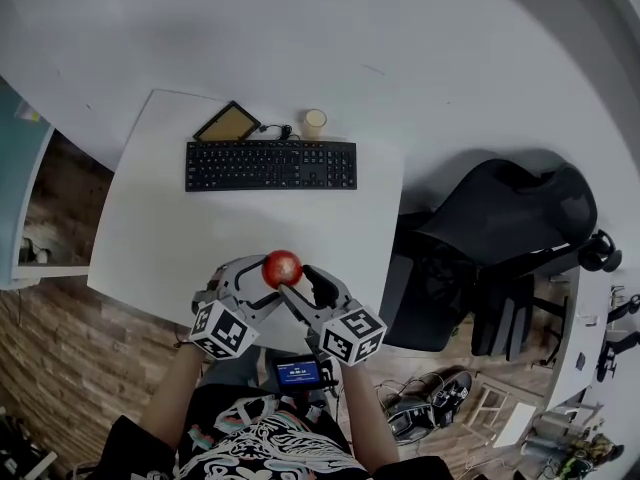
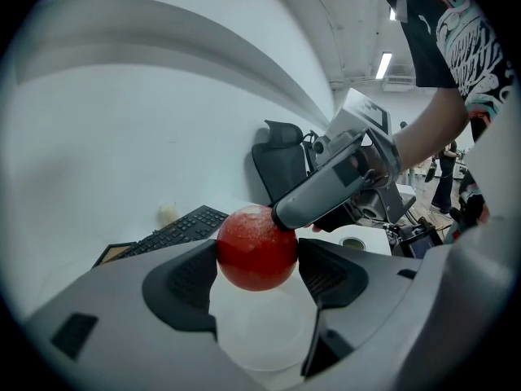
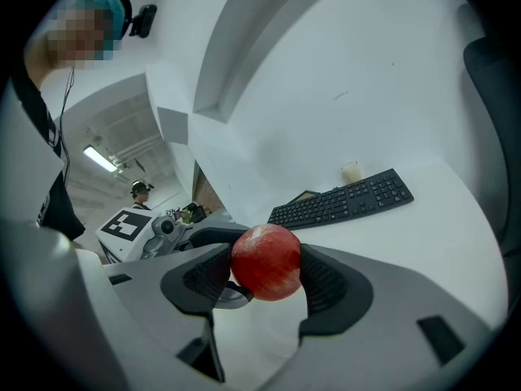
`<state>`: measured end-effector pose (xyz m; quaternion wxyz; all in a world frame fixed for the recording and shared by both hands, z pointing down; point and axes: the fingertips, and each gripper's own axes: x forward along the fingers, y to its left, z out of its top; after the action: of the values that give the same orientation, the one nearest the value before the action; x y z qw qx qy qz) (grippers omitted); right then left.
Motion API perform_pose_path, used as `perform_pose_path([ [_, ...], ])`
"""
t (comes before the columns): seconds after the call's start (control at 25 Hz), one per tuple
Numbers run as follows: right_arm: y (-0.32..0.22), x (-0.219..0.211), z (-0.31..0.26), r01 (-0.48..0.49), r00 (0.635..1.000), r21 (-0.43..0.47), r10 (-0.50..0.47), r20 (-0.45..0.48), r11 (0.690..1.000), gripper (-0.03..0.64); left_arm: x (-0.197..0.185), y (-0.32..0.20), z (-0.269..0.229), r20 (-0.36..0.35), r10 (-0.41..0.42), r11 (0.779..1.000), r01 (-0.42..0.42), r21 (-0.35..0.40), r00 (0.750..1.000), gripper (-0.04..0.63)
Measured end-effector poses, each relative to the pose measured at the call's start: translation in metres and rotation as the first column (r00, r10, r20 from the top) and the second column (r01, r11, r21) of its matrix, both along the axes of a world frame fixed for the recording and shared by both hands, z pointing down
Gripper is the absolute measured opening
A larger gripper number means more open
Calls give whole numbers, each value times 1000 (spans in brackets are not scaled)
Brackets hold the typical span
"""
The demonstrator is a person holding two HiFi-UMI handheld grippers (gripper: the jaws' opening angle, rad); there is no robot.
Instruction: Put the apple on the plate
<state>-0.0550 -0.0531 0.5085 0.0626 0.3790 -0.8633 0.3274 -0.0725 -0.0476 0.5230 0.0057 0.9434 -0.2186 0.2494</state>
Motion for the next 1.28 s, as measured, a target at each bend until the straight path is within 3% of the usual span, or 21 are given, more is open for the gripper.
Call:
perform_pose_path([
  [0.32,0,-4,25,-2,1000,-53,2,3,999,268,-4,2,26,9,-5,998,5,-55,1000,308],
  [1.12,3,-14,72,-3,999,-127,-4,-54,992,268,-14,2,87,97,32,993,-20,-120,995,308],
  [1.28,4,-13,77,-16,998,-133,7,-64,991,268,-14,4,89,89,36,992,-25,-121,995,308],
])
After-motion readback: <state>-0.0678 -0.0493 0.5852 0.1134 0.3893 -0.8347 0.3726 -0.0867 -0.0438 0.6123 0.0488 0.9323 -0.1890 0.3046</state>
